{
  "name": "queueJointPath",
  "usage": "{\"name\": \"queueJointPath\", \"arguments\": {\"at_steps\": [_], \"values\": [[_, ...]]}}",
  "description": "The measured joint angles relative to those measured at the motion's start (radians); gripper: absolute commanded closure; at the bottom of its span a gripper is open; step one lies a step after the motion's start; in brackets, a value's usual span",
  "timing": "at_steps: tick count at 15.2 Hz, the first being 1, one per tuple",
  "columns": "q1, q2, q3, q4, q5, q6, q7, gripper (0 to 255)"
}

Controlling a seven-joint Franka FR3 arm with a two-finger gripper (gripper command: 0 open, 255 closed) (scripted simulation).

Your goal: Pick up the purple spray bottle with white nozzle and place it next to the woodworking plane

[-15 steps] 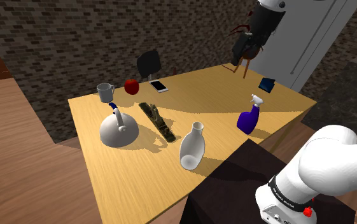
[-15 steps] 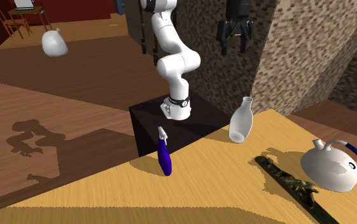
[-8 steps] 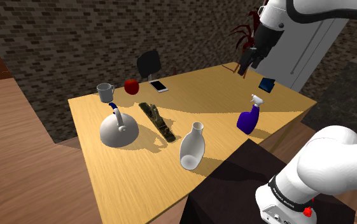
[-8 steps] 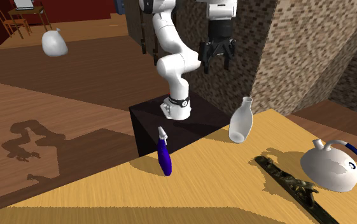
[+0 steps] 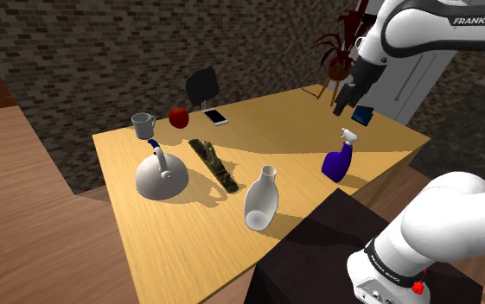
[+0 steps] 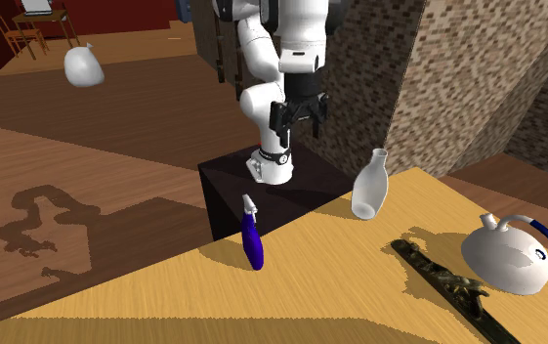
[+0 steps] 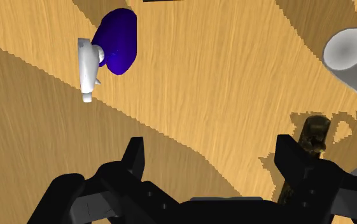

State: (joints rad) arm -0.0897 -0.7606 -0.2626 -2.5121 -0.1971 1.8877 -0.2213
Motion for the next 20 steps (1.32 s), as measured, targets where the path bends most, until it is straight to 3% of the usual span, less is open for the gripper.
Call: {"name": "queueJointPath", "arguments": {"at_steps": [8,13,20], "values": [[-0.051,0.134,-0.191,-0.053,-0.073,0.152,-0.164,0],[-0.053,0.261,-0.304,-0.026,-0.08,0.232,-0.266,0],[-0.044,0.344,-0.358,-0.07,-0.077,0.353,-0.299,0]]}}
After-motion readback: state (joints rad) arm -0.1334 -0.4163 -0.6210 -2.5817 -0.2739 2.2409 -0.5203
